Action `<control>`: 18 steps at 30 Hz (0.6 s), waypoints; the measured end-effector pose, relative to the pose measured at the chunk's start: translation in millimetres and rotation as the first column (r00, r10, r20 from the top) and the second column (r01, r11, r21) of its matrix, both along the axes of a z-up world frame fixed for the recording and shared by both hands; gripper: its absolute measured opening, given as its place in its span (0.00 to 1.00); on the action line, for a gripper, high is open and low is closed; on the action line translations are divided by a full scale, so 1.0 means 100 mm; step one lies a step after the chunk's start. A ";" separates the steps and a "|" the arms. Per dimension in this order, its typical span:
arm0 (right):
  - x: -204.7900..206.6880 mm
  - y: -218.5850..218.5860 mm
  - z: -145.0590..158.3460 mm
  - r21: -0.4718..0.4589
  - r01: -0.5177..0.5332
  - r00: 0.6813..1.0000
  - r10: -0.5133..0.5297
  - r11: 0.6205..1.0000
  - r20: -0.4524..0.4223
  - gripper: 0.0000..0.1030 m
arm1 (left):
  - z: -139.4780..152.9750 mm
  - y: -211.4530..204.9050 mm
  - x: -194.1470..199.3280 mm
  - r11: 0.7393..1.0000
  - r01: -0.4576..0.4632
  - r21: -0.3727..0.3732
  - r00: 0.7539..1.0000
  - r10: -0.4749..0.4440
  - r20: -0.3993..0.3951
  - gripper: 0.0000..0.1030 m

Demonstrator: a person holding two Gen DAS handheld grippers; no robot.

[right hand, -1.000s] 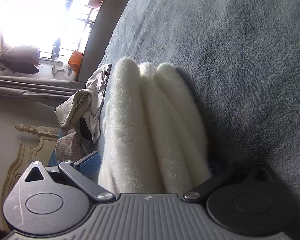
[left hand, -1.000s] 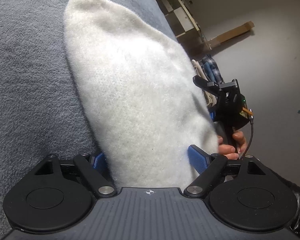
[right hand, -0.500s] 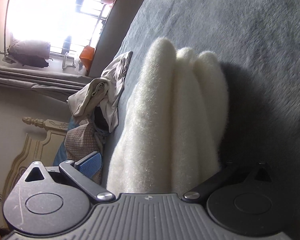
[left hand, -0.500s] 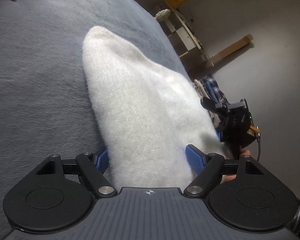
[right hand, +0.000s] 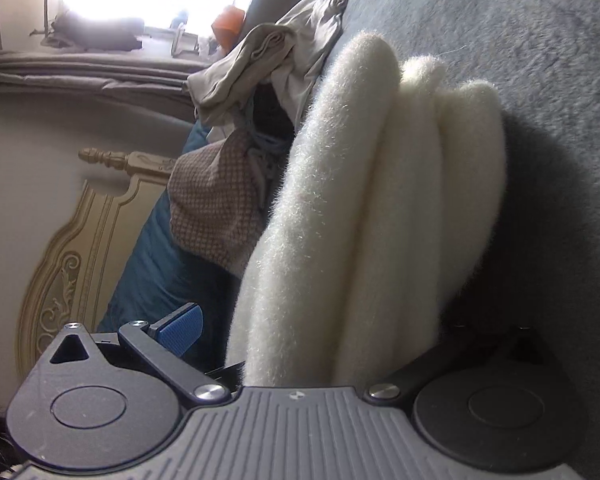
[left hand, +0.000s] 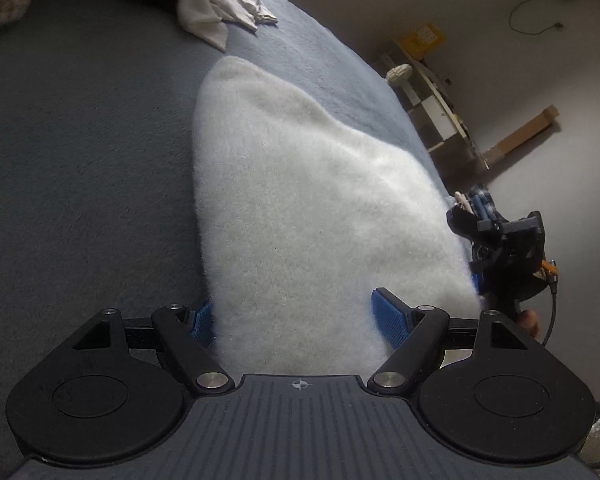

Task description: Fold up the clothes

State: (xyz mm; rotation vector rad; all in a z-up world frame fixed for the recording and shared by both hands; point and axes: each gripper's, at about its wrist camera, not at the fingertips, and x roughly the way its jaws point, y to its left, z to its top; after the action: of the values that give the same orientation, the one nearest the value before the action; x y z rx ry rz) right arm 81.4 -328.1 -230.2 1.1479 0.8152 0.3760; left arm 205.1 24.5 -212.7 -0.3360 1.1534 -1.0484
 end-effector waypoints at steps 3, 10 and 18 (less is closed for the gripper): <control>0.03 0.00 0.08 -0.025 -0.035 0.999 0.036 0.999 0.010 1.00 | -0.04 0.05 -0.08 1.000 -0.009 -0.008 1.000 0.009 -0.024 0.75; 0.08 -0.04 0.03 -0.107 -0.073 0.994 0.064 0.992 -0.083 1.00 | -0.10 0.04 -0.07 1.000 -0.014 0.014 1.000 0.014 -0.018 0.79; -0.31 -0.22 -0.02 -0.074 0.056 0.994 -0.063 0.996 -0.088 1.00 | 0.09 0.16 0.06 0.996 -0.078 0.052 0.997 0.077 0.019 0.81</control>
State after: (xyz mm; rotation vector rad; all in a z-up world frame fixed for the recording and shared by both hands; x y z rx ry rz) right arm 50.0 -349.8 -232.4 1.1258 0.8646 0.2451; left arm 210.9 40.1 -204.2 -0.3269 1.1418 -0.9498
